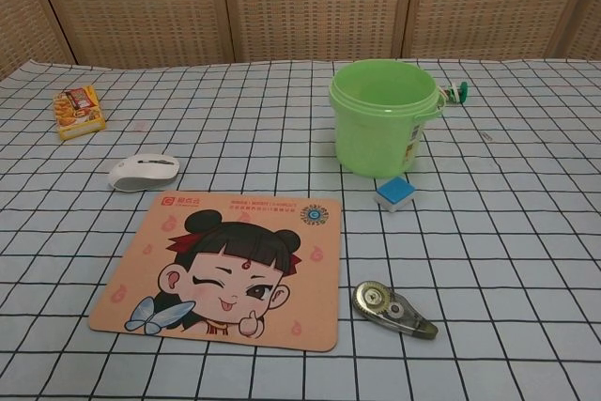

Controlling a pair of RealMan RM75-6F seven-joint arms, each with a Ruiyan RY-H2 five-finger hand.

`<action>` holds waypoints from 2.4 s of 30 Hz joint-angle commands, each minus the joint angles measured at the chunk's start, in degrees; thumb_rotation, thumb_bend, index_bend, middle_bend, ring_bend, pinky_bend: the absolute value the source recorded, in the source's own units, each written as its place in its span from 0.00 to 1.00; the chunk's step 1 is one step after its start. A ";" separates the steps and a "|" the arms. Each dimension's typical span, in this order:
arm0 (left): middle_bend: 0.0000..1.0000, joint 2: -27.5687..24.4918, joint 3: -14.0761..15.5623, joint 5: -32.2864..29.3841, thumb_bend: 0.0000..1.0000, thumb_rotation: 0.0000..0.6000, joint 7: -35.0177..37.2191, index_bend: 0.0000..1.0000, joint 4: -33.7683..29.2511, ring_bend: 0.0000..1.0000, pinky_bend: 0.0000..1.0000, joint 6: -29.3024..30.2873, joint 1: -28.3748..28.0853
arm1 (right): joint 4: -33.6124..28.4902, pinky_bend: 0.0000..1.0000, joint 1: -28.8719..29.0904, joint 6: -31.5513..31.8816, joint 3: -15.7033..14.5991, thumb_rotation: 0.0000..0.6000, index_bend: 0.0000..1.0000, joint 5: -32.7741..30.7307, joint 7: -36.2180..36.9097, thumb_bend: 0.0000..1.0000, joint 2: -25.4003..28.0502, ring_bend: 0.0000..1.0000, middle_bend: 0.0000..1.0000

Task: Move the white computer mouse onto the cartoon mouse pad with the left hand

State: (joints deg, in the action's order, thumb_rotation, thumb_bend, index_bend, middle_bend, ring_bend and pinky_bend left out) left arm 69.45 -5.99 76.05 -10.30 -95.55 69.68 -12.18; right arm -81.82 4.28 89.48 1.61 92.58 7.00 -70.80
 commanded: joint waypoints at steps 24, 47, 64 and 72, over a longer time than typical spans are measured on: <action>0.00 3.99 -5.46 -36.17 0.76 1.00 -10.03 0.06 10.36 0.00 0.04 -30.09 -27.89 | 1.59 0.00 0.26 -1.32 1.58 1.00 0.16 -3.17 3.54 0.08 0.56 0.00 0.00; 0.04 10.46 1.40 -48.35 0.77 1.00 -16.07 0.12 12.72 0.02 0.15 -28.08 -36.88 | 1.80 0.00 -0.12 -0.41 2.18 1.00 0.16 -3.46 5.54 0.08 1.22 0.00 0.00; 0.04 8.81 3.55 -46.92 0.77 1.00 -15.27 0.12 8.34 0.05 0.18 -26.63 -37.46 | 1.29 0.00 -0.38 0.29 2.03 1.00 0.16 -2.84 5.20 0.08 1.38 0.00 0.00; 0.04 7.32 5.02 -47.22 0.77 1.00 -14.28 0.13 7.23 0.06 0.18 -27.29 -37.15 | 0.85 0.00 -0.55 0.77 1.93 1.00 0.16 -2.44 4.93 0.08 1.51 0.00 0.00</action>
State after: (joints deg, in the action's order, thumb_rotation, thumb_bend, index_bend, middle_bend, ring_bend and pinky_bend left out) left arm 76.93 -1.20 28.94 -24.60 -88.20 42.52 -49.36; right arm -80.94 3.75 90.22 3.55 90.12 11.94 -69.31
